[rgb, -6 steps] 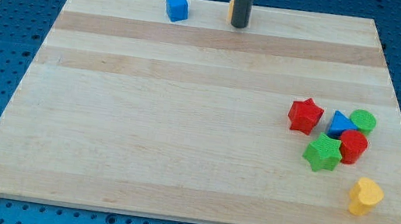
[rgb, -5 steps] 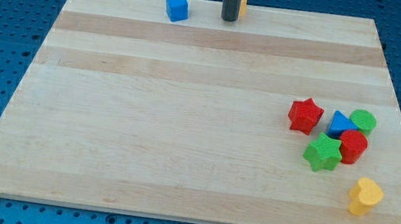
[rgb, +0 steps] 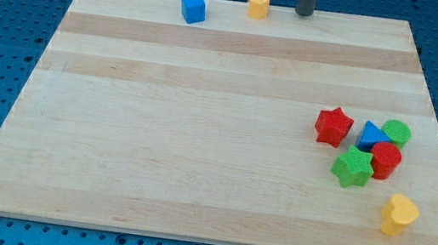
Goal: Slide the yellow hexagon along with blue cube slightly down
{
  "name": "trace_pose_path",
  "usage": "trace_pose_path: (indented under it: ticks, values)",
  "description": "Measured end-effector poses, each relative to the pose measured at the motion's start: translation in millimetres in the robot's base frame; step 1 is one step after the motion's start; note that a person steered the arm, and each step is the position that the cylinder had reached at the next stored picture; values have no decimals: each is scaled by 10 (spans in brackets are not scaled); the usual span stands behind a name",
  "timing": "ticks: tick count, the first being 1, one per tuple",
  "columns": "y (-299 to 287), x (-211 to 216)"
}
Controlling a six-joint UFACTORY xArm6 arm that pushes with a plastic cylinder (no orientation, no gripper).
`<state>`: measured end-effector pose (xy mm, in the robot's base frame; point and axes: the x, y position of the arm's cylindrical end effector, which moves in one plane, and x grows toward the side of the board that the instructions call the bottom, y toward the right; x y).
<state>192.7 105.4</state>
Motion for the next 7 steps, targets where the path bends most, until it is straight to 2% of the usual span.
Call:
trace_pose_path:
  ticks: [2, 4, 5, 7]
  values:
    - [-260, 6]
    - [-1053, 47]
    - [-1128, 231]
    - [-859, 245]
